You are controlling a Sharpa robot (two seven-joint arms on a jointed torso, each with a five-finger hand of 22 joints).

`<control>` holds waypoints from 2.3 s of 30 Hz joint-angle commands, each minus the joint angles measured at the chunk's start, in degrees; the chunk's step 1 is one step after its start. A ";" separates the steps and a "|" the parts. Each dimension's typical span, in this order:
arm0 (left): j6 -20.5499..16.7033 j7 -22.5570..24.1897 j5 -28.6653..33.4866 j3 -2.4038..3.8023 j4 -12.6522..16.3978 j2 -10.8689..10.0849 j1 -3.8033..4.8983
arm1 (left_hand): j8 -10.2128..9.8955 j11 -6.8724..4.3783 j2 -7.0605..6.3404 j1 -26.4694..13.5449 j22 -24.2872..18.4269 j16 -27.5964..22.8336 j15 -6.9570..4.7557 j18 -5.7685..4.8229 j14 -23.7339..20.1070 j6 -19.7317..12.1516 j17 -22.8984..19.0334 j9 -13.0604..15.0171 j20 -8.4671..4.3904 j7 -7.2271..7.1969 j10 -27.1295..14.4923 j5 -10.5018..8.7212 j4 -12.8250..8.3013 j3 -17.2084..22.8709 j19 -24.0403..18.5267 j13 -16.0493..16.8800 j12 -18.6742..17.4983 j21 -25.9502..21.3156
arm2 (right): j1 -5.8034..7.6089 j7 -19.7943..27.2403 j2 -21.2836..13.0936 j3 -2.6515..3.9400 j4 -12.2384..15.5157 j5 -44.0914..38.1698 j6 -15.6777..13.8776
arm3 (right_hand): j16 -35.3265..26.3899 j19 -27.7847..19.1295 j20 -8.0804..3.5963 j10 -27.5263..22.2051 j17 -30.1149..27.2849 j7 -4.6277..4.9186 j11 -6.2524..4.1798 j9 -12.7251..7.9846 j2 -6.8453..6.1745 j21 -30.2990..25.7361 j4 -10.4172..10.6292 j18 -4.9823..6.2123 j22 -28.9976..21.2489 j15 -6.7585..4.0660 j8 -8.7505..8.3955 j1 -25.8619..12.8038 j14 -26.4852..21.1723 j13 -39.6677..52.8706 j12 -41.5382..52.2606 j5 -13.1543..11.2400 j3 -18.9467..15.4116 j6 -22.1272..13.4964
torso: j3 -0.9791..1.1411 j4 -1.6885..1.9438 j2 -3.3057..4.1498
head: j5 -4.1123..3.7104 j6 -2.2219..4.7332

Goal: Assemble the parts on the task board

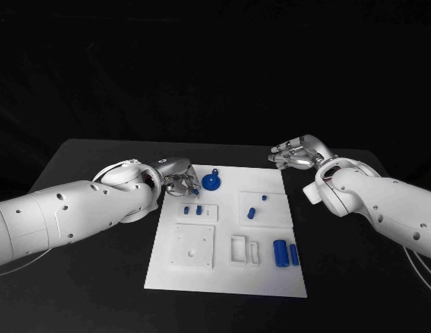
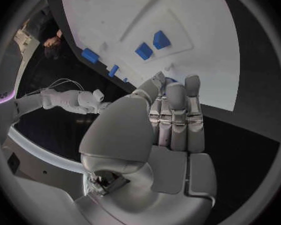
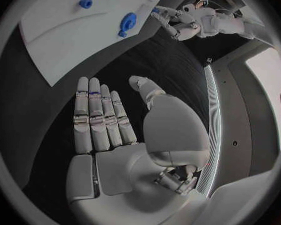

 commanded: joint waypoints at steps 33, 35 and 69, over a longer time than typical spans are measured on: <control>2.34 -0.79 -0.92 -0.95 -2.64 2.27 -0.23 | 0.14 0.07 -0.14 0.27 1.24 -0.41 -0.16 0.04 -0.03 1.01 0.10 0.14 -0.22 0.53 0.35 -0.23 0.32 -0.36 -0.36 0.06 -0.09 0.08 | -0.03 0.67 0.15 0.03 -0.09 -0.08 0.80 | -0.22 -0.39 -0.13 -0.39 -0.08 0.12 0.00 0.03 0.06 -0.24 -0.28 0.53 -0.06 0.19 -0.24 -0.74 -0.39 -0.08 -0.23 0.26 0.57 0.04 | 0.06 -0.10 0.08 | 0.01 -0.25; 2.55 -0.84 -0.92 -1.00 -2.73 2.43 -0.23 | 0.15 0.06 -0.14 0.28 1.25 -0.42 -0.16 0.02 -0.06 1.00 0.12 0.14 -0.23 0.53 0.38 -0.25 0.39 -0.36 -0.40 0.06 -0.08 0.11 | -0.03 0.67 0.17 0.03 -0.10 -0.08 0.81 | -0.22 -0.39 -0.13 -0.39 -0.08 0.12 0.00 0.03 0.06 -0.24 -0.28 0.53 -0.06 0.19 -0.24 -0.74 -0.39 -0.08 -0.23 0.26 0.57 0.04 | 0.06 -0.10 0.10 | 0.01 -0.25; 3.13 -2.70 -2.36 -1.94 -2.77 2.23 -0.23 | -0.09 0.57 -4.30 0.62 1.10 -1.06 0.27 -0.09 -0.94 -14.57 -0.26 -0.14 0.22 -1.52 -1.59 -1.53 -0.49 -1.05 -0.87 0.04 -0.10 -0.37 | -0.06 0.77 0.09 0.03 -0.26 -0.08 0.72 | -0.24 -0.51 -0.08 -0.53 -0.08 0.17 0.07 0.01 0.05 -0.26 -0.37 0.52 -0.07 0.25 -0.27 -0.79 -0.51 -0.08 -0.24 0.27 0.50 -0.26 | -0.01 -0.10 0.07 | -0.04 -0.40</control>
